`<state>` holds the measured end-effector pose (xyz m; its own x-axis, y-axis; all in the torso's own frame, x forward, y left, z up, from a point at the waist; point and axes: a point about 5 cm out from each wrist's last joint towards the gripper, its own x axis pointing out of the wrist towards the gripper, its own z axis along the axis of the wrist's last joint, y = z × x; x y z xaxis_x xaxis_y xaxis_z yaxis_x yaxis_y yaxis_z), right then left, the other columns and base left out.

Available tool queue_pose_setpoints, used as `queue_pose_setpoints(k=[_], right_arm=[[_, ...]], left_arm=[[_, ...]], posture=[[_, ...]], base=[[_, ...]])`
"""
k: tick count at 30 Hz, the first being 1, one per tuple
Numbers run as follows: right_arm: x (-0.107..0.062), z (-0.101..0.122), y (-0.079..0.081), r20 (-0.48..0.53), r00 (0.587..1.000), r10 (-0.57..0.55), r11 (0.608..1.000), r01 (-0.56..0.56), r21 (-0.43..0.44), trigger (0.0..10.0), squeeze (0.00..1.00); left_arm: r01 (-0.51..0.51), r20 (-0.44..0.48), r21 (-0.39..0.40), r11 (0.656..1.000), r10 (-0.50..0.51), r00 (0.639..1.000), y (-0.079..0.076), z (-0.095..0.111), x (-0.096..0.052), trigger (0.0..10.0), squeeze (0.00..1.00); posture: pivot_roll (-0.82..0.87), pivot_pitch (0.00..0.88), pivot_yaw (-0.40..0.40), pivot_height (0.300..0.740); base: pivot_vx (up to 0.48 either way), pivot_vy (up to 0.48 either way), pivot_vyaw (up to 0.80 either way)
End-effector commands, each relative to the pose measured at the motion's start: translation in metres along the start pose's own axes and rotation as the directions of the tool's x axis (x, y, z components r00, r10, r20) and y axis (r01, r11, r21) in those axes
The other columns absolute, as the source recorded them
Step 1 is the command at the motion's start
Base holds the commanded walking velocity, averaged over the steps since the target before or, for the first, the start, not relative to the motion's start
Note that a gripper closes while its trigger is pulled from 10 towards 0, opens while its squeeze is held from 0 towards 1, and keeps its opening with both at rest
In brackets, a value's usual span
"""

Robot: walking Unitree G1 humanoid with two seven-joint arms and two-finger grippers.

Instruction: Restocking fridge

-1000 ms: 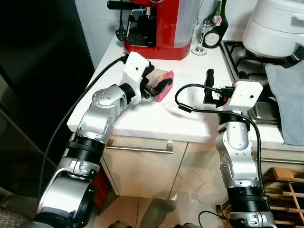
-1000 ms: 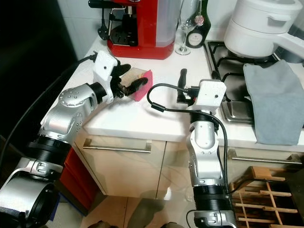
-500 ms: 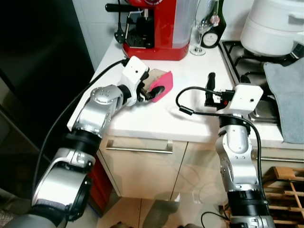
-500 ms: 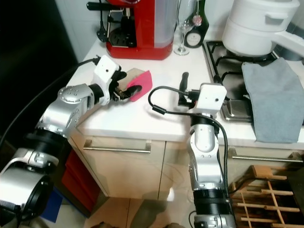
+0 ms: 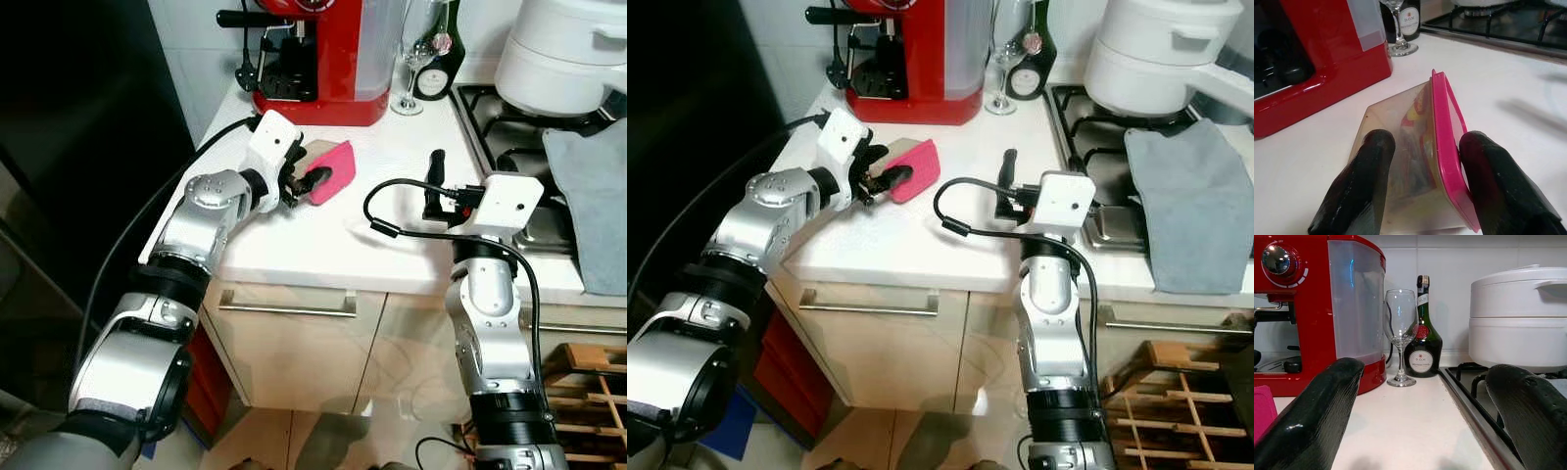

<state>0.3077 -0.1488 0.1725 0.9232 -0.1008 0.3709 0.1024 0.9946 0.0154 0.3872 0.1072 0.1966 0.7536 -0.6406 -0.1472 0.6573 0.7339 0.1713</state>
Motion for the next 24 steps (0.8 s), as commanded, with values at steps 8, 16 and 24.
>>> queue_pose_setpoints(k=[8,16,24], right_arm=[[0.003,0.001,0.001,-0.003,1.000,0.006,1.000,-0.006,0.008,10.0,0.00],[0.003,0.001,0.000,-0.006,1.000,0.015,1.000,-0.015,0.002,10.0,0.00],[0.003,0.000,0.000,-0.011,1.000,0.022,1.000,-0.022,0.000,10.0,0.00]], left_arm=[[-0.002,0.004,-0.310,0.951,0.003,1.000,0.001,-0.013,0.002,0.0,0.00],[0.001,0.078,-0.589,0.808,0.056,0.995,0.006,-0.008,0.003,0.0,0.00],[0.034,0.123,-0.700,0.713,0.073,0.990,0.005,0.004,0.003,0.0,0.00]], posture=[[-0.04,0.000,0.061,0.740],[-0.04,0.000,0.050,0.740],[-0.04,0.000,0.049,0.740]], base=[[0.000,0.000,0.00],[0.000,0.000,0.00],[0.000,0.000,0.00]])
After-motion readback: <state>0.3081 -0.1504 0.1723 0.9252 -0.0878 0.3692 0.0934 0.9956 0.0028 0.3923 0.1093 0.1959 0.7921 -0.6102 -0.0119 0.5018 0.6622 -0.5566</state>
